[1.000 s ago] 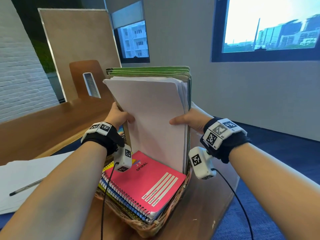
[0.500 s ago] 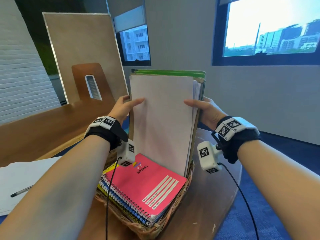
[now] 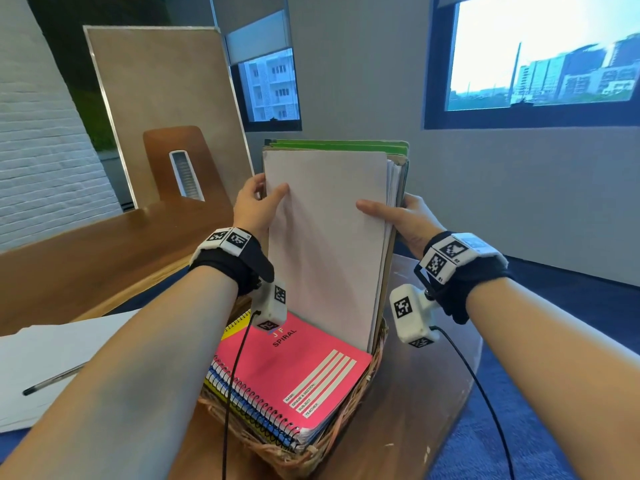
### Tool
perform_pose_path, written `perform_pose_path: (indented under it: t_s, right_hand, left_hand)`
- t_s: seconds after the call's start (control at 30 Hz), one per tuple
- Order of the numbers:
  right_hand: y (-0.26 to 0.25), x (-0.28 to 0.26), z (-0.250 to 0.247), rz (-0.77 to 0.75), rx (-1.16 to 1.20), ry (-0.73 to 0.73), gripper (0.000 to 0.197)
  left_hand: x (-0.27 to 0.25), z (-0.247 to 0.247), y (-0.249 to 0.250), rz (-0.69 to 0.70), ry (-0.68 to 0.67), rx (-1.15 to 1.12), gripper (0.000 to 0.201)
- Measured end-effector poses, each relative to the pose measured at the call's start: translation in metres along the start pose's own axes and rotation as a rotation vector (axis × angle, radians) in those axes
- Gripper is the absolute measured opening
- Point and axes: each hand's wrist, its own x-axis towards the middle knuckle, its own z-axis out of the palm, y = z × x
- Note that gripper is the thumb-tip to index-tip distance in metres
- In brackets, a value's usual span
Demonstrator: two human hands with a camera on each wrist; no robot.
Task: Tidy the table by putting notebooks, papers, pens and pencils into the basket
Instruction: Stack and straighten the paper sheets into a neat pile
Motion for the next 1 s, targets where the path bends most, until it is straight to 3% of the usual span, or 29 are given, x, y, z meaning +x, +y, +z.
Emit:
perform_pose_path:
  t_s: [0.1, 0.33, 0.47, 0.53, 0.63, 0.73, 0.8, 0.9, 1.0]
  right_hand:
    - [0.003, 0.003, 0.003, -0.023, -0.024, 0.063, 0.039]
    - [0.002, -0.004, 0.0, -0.06, -0.003, 0.039, 0.031]
    - [-0.013, -0.003, 0.004, -0.156, 0.053, 0.104, 0.036]
    - [-0.024, -0.001, 0.006, -0.24, 0.066, 0.165, 0.039]
    - [-0.04, 0.003, 0.01, -0.325, -0.046, 0.339, 0.065]
    - [-0.056, -0.001, 0.02, -0.497, -0.225, 0.516, 0.065]
    - [-0.069, -0.01, 0.033, -0.637, -0.298, 0.559, 0.062]
    - [-0.087, -0.018, 0.062, -0.792, -0.366, 0.5, 0.059]
    - [-0.097, -0.022, 0.105, -0.83, -0.393, 0.373, 0.053]
  left_hand:
    - [0.001, 0.001, 0.0, -0.013, 0.02, 0.025, 0.043]
    - [-0.004, -0.004, -0.009, -0.069, 0.031, 0.095, 0.06]
    - [-0.006, -0.011, -0.01, -0.102, 0.066, 0.11, 0.053]
    - [-0.008, -0.016, -0.01, -0.112, 0.093, 0.118, 0.046]
    - [-0.012, -0.028, -0.011, -0.091, 0.131, 0.18, 0.038]
    - [-0.017, -0.044, -0.01, -0.081, 0.145, 0.253, 0.034]
    - [-0.021, -0.058, -0.008, -0.075, 0.158, 0.309, 0.029]
    - [-0.029, -0.082, -0.005, -0.035, 0.172, 0.459, 0.02]
    - [-0.041, -0.111, -0.002, -0.018, 0.179, 0.595, 0.016]
